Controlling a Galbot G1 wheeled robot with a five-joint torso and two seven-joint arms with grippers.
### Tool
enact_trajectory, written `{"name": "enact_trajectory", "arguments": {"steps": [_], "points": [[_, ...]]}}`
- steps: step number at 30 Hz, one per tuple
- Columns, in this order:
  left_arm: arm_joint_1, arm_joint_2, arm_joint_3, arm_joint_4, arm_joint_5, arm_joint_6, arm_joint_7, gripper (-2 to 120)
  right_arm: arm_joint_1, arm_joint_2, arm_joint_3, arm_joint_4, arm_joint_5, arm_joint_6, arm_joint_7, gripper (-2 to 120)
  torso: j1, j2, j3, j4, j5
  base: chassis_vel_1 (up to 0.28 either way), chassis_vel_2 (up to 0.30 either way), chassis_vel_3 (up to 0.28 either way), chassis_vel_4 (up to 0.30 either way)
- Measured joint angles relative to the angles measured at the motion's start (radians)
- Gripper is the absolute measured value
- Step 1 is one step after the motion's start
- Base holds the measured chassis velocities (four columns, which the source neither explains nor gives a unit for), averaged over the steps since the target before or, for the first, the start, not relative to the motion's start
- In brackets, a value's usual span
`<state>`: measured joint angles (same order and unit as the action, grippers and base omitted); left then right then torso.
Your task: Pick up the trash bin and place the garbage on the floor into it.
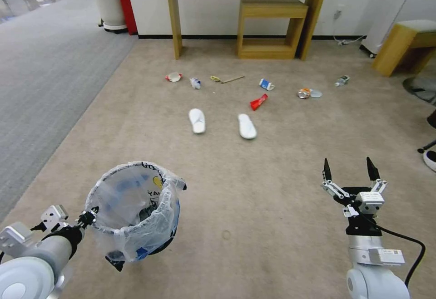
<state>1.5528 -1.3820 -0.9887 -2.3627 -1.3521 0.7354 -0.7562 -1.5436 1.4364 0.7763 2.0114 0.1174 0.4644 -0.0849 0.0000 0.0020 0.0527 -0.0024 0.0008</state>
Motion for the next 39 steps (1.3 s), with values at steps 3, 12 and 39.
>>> {"name": "enact_trajectory", "arguments": {"steps": [3,12,39], "points": [[0.002,0.002,-0.005,0.000,0.001,0.000,0.001,3,0.001,0.001,-0.001,0.000,-0.001,0.000,-0.001,100,0.000,0.000,0.000,0.0000,-0.0001,0.129,0.417,-0.138,-0.407],[0.015,0.005,-0.010,-0.011,-0.002,0.000,0.009,3,-0.001,0.003,0.000,0.011,-0.002,0.000,-0.002,100,0.000,0.000,0.000,-0.0001,0.0000,0.097,0.427,-0.117,-0.422],[0.019,-0.007,0.011,-0.017,0.016,0.000,0.027,3,0.006,0.001,0.003,0.005,0.008,0.002,-0.001,100,0.000,0.000,0.000,0.0000,-0.0002,-0.258,0.371,0.270,-0.364]]}}
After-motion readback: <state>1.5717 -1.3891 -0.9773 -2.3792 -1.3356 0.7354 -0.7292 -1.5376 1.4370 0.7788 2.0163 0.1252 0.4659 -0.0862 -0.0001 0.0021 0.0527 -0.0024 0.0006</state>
